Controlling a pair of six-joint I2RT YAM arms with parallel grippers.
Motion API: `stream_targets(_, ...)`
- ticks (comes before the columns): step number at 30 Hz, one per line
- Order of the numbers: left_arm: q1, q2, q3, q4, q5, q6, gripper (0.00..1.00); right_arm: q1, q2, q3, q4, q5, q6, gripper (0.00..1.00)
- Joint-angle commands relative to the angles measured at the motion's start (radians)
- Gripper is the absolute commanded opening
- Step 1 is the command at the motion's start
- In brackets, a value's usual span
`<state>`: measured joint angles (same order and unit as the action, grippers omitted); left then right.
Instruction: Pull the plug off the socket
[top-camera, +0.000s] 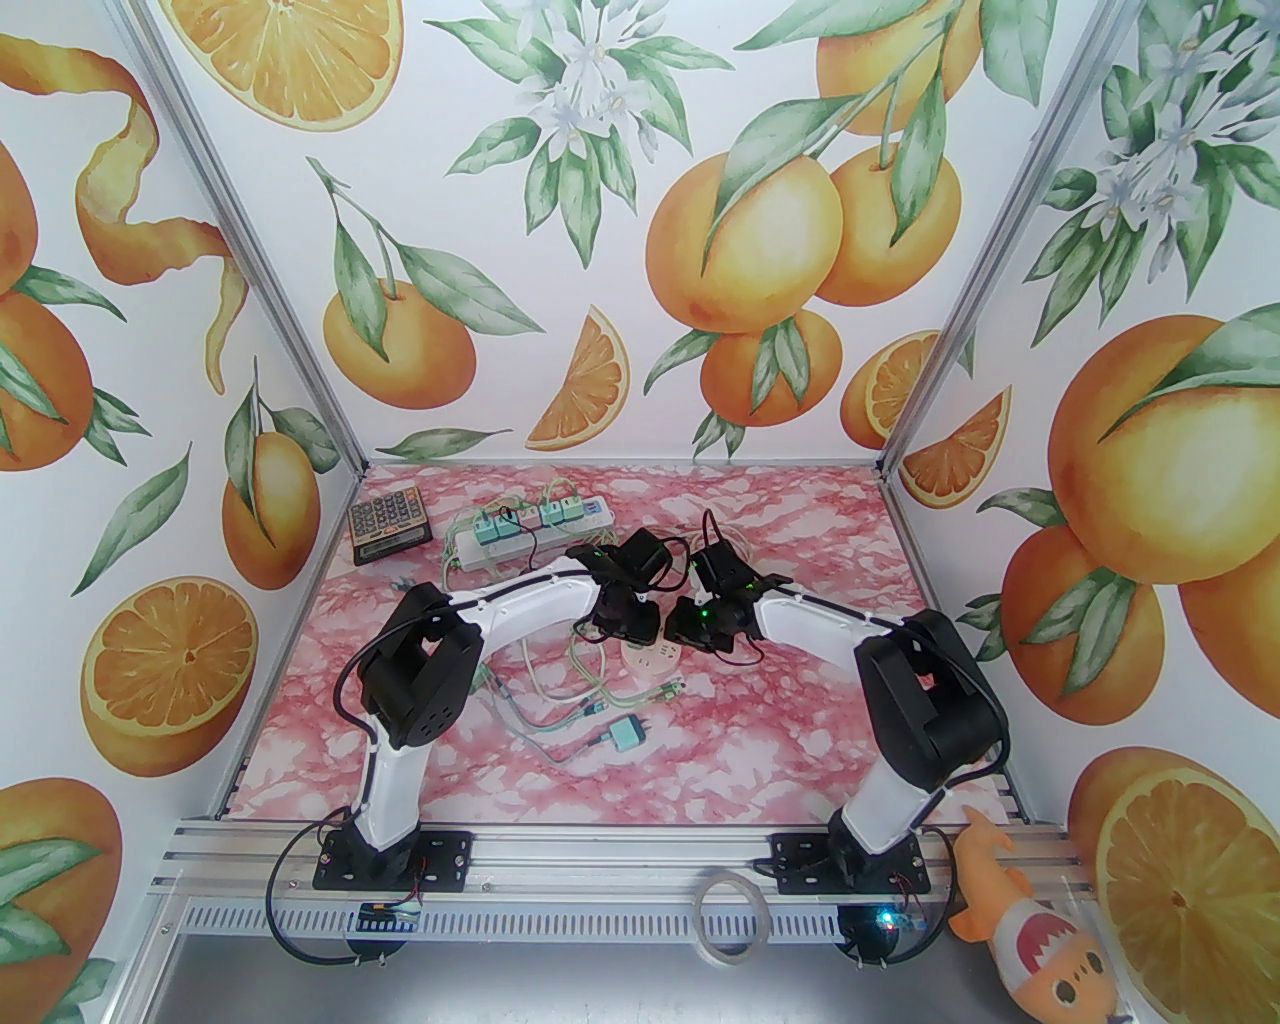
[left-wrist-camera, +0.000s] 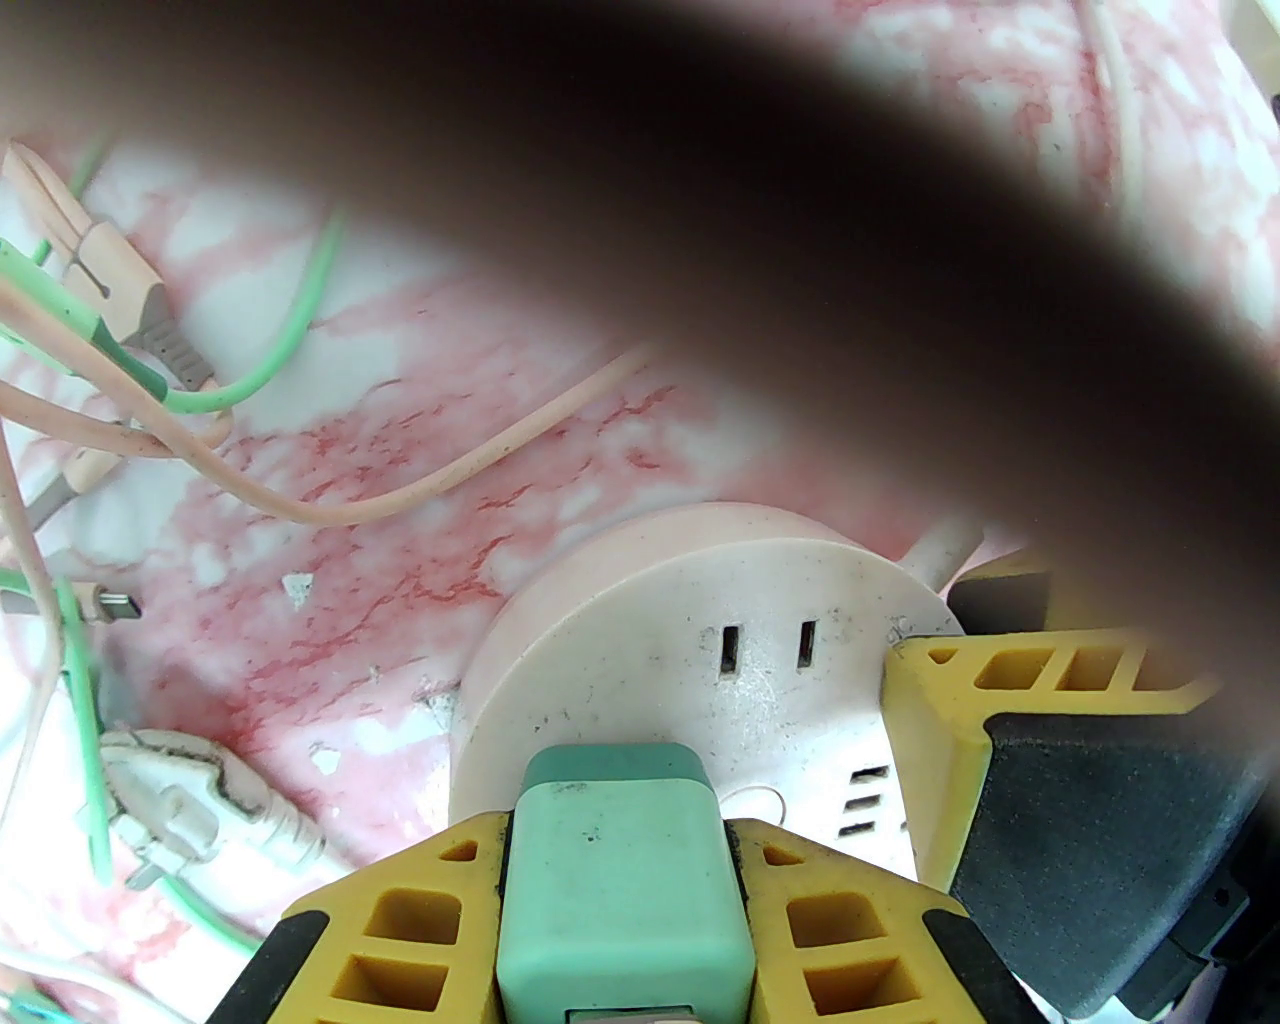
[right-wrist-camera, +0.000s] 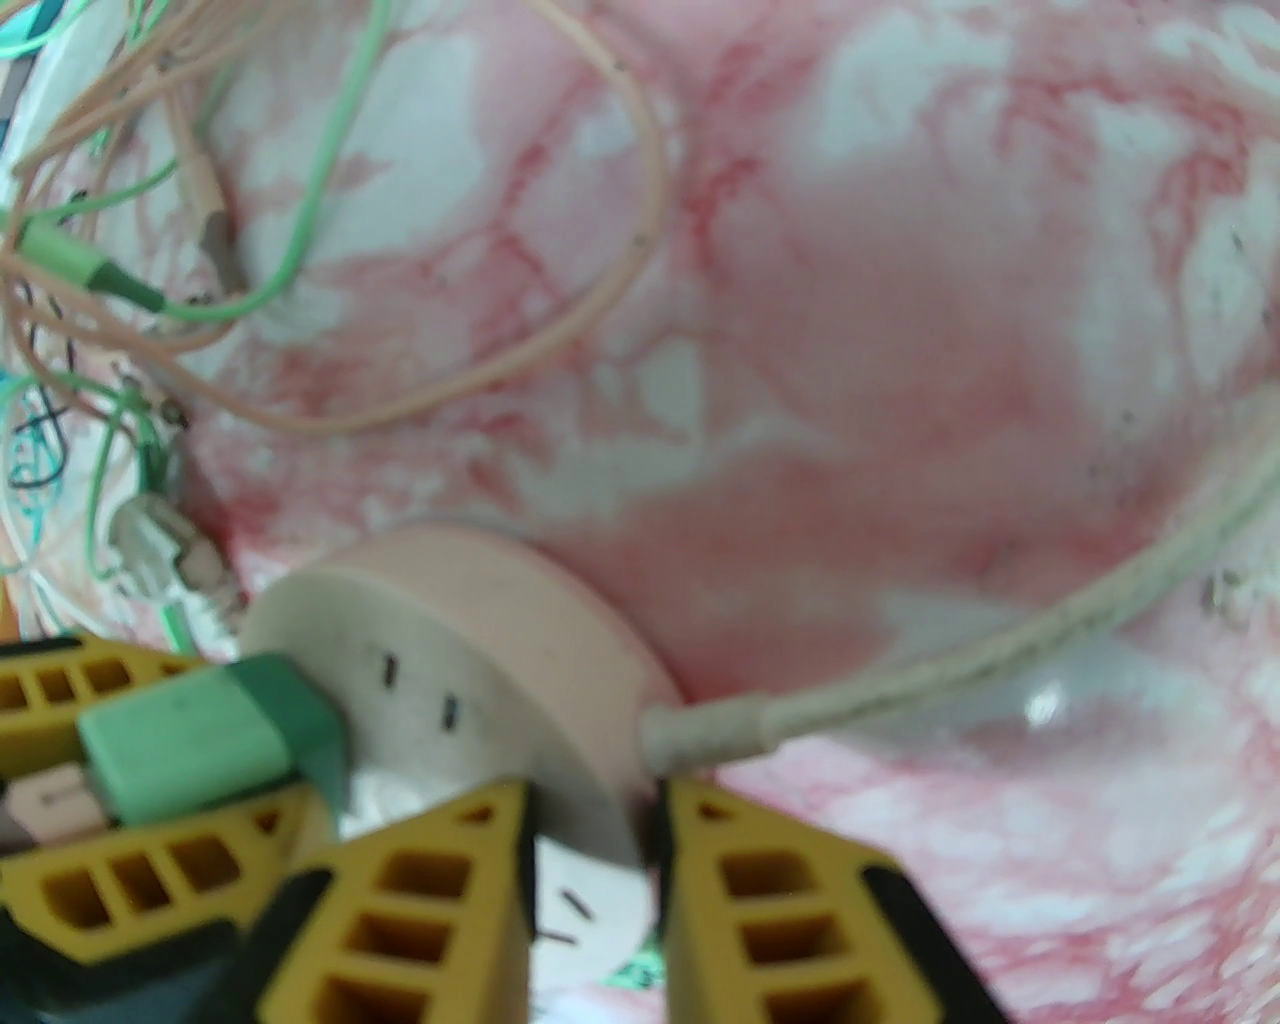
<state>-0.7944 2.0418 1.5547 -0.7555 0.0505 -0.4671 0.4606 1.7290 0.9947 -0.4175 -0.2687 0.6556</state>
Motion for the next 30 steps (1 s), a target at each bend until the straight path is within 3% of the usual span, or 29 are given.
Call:
stream_targets(1,-0.021,-0.029,0.02,-0.011,-0.045,0.021,0.09,0.014,0.091,-0.039,-0.14,0.121,-0.012,0.24)
stream_targets(9,-0.107,0.017,0.079,-0.102,-0.239,0.072,0.06,0.028,0.11,-0.022,-0.152,0.128,-0.01,0.24)
stream_targets(14,-0.098,-0.002,0.08,-0.092,-0.204,0.056,0.06,0.031,0.112,-0.02,-0.157,0.134,-0.01,0.24)
stream_targets(19,-0.024,-0.067,0.02,-0.005,-0.021,-0.019,0.07,0.033,0.098,-0.029,-0.162,0.15,-0.013,0.24)
stream_targets(22,0.003,-0.096,0.003,0.017,0.026,-0.032,0.09,0.034,0.086,-0.036,-0.166,0.163,-0.015,0.24)
stream_targets(26,-0.002,-0.087,0.019,-0.017,-0.003,-0.011,0.09,0.035,0.083,-0.037,-0.17,0.163,-0.017,0.24)
stream_targets(30,-0.051,-0.064,0.053,-0.076,-0.121,0.032,0.08,0.04,0.083,-0.033,-0.173,0.17,-0.017,0.24)
